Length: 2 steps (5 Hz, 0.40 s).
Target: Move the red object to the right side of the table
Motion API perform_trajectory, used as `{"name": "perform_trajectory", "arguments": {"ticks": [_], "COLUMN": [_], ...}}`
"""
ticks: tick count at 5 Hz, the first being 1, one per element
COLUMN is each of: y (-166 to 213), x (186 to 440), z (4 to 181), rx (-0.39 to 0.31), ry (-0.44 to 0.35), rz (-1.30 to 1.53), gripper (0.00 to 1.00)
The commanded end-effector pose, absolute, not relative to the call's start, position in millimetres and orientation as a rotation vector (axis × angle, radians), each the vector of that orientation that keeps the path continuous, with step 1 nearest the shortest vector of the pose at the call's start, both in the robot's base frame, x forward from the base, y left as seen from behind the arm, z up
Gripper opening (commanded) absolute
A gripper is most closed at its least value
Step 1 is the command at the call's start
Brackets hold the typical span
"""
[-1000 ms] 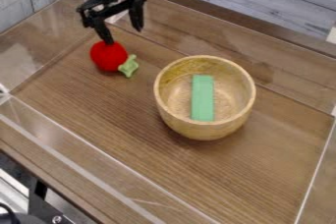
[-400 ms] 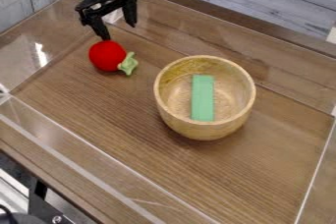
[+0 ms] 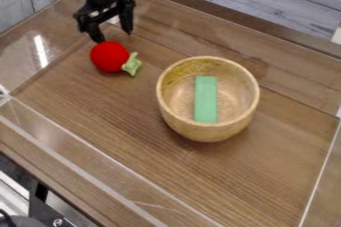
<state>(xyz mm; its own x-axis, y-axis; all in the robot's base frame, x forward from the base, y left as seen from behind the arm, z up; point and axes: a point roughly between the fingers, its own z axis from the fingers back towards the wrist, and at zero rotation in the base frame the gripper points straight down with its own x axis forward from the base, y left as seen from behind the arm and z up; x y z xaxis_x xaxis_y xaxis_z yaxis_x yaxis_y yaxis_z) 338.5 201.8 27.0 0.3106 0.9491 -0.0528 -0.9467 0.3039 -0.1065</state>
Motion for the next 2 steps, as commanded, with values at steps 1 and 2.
{"name": "perform_trajectory", "arguments": {"ticks": [1, 2], "y": [217.6, 216.8], "x": [347.3, 345.3], "z": [42.2, 50.8], "rx": [-0.109, -0.103], "ry": [-0.093, -0.090], "rz": [1.266, 1.256], "gripper": [1.00, 0.00]}}
